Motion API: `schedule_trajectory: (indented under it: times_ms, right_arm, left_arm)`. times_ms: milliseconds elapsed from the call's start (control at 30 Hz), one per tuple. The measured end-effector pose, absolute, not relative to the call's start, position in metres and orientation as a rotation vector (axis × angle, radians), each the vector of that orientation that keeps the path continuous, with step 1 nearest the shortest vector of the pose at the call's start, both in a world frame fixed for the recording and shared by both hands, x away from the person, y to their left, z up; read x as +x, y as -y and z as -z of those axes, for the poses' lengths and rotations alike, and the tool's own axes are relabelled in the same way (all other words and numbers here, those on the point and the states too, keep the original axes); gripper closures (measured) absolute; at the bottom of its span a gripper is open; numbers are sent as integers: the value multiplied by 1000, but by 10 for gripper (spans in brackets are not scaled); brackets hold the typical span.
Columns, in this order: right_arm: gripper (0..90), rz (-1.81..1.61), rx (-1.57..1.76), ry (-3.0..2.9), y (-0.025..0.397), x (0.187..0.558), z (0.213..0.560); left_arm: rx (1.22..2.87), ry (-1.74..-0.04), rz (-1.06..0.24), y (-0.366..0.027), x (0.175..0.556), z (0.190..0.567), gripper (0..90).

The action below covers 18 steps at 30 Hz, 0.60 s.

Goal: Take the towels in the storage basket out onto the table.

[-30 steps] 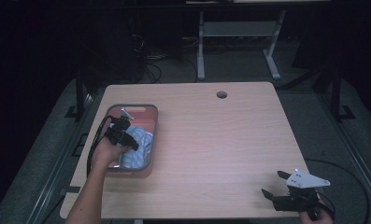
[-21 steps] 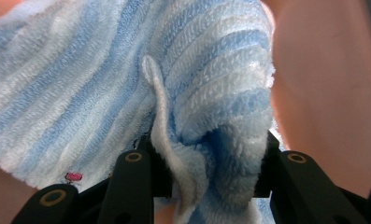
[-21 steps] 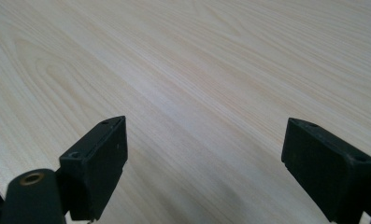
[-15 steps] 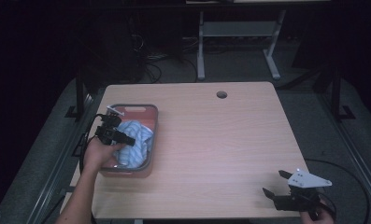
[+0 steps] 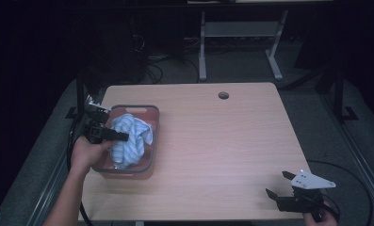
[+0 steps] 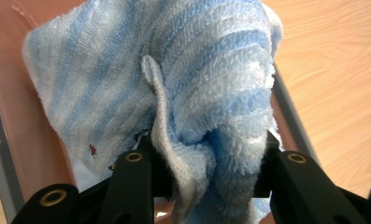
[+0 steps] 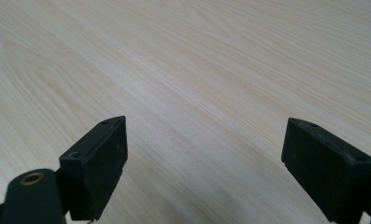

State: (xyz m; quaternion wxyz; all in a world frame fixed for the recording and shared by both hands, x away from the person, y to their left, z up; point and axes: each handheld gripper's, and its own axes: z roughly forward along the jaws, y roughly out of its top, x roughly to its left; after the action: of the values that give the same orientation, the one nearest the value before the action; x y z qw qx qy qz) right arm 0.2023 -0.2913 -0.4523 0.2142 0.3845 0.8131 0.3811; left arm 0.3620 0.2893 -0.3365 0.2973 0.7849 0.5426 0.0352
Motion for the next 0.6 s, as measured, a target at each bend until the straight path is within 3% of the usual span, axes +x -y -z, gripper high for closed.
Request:
schedule_trajectory:
  times_ms: [600]
  right_arm:
    - [138, -1049, 1085, -2257, 291, 204, 453]
  left_arm:
    - [2070, -1364, -113, -274, 361, 298, 618]
